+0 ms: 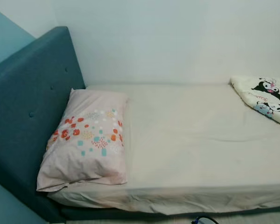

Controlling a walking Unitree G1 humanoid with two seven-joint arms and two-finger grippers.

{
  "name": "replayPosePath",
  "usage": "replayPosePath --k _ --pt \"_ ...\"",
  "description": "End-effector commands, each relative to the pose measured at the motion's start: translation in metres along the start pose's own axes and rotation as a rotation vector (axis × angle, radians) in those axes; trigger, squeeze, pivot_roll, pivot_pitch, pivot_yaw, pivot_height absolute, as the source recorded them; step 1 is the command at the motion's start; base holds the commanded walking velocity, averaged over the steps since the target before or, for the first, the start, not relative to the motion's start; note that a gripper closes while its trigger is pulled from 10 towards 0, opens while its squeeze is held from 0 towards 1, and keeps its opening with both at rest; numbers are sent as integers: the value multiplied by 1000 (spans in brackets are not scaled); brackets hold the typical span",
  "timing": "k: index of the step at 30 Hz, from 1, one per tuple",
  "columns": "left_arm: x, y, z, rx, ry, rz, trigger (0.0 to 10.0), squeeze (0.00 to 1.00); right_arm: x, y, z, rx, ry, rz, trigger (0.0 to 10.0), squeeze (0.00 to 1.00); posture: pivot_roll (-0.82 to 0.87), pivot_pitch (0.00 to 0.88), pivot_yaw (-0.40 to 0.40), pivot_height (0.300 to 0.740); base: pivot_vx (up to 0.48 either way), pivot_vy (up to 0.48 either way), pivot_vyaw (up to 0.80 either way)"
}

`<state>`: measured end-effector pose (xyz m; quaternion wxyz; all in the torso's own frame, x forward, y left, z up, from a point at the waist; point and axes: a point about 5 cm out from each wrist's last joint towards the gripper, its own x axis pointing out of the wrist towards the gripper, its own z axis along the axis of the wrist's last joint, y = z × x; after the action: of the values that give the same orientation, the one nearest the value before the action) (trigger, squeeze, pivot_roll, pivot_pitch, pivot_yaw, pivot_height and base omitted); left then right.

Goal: Clean up the room

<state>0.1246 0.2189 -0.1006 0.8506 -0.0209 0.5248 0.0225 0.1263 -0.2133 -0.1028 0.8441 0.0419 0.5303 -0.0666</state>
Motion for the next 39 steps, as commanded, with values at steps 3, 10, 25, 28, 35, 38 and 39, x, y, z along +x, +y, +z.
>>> replayPosePath --k 3,10,25,28,35,38,39 --pt "1 2 4 15 3 9 10000 0 1 -2 6 -15 -1 -7 10000 0 -73 0 -36 715 0 -480 0" --pt "1 2 8 51 2 -5 10000 0 2 -3 21 -46 -33 -4 10000 0 -81 0 -32 715 0 -69 0" --pt "1 -2 -4 54 38 -7 10000 0 2 4 9 -82 -9 19 10000 0 -81 0 -40 715 0 -288 0" --pt "2 -7 0 49 30 -10 10000 0 2 6 10 -83 -12 23 10000 0 -77 0 -40 715 0 -480 0" --pt "3 -8 2 38 21 -9 10000 0 3 13 13 -93 -18 34 10000 0 -72 0 -36 715 0 -480 0" --pt "3 -7 3 34 20 -7 10000 0 3 14 14 -91 -20 36 10000 0 -70 0 -41 715 0 -480 0" --pt "3 -5 3 28 18 -5 10000 0 3 16 14 -101 -20 41 10000 0 -64 0 -46 715 0 -480 0"
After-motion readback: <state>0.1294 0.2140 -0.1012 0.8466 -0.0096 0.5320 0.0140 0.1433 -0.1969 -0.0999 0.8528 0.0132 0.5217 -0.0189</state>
